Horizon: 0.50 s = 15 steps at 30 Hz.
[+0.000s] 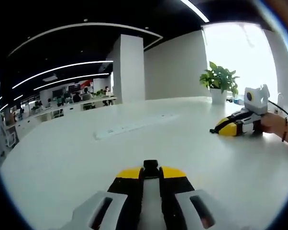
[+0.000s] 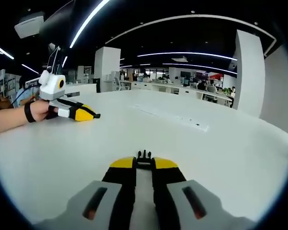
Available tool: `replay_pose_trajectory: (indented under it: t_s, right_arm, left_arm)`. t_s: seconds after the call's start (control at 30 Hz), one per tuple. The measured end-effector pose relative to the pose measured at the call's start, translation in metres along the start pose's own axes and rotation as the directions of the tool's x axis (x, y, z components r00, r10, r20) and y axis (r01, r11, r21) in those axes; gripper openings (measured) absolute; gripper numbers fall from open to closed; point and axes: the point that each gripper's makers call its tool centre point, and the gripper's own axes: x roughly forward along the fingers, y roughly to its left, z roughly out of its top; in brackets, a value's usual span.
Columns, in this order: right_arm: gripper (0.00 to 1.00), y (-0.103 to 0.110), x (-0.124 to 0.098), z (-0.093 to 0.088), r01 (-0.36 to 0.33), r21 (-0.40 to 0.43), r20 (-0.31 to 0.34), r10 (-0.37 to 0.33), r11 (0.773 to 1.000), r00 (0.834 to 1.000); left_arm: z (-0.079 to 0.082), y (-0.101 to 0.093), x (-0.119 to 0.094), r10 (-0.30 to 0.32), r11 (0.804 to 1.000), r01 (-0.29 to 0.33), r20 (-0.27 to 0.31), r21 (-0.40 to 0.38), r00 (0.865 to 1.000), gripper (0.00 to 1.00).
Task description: Snap the two parts of the plastic buckle together until the buckle closes and remains connected.
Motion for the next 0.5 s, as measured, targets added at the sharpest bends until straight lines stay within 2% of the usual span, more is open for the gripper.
replay_pose_trajectory:
  t_s: [0.1,0.2,0.5]
  right_arm:
    - [0.11,0.0006,-0.0001,0.0004,0.001,-0.017,-0.001,-0.001,1.0,1.0]
    - [0.11,0.0014,-0.0004,0.0005,0.006,-0.019,-0.004,-0.006,1.0,1.0]
    - [0.11,0.0019,-0.0012,0.0001,0.006,-0.016,-0.008,-0.006,1.0,1.0]
  left_arm:
    - [-0.0005,-0.0018,-0.001,-0.006,1.0,0.006,-0.002,0.007,1.0,0.11]
    - [0.0002,-0.0036,-0.002,0.005,0.998,-0.005,0.0,0.06,1.0,0.11]
    - [-0.0005,-0.0048,-0.0024,-0.004,0.999,0.004,-0.003,0.048,1.0,0.11]
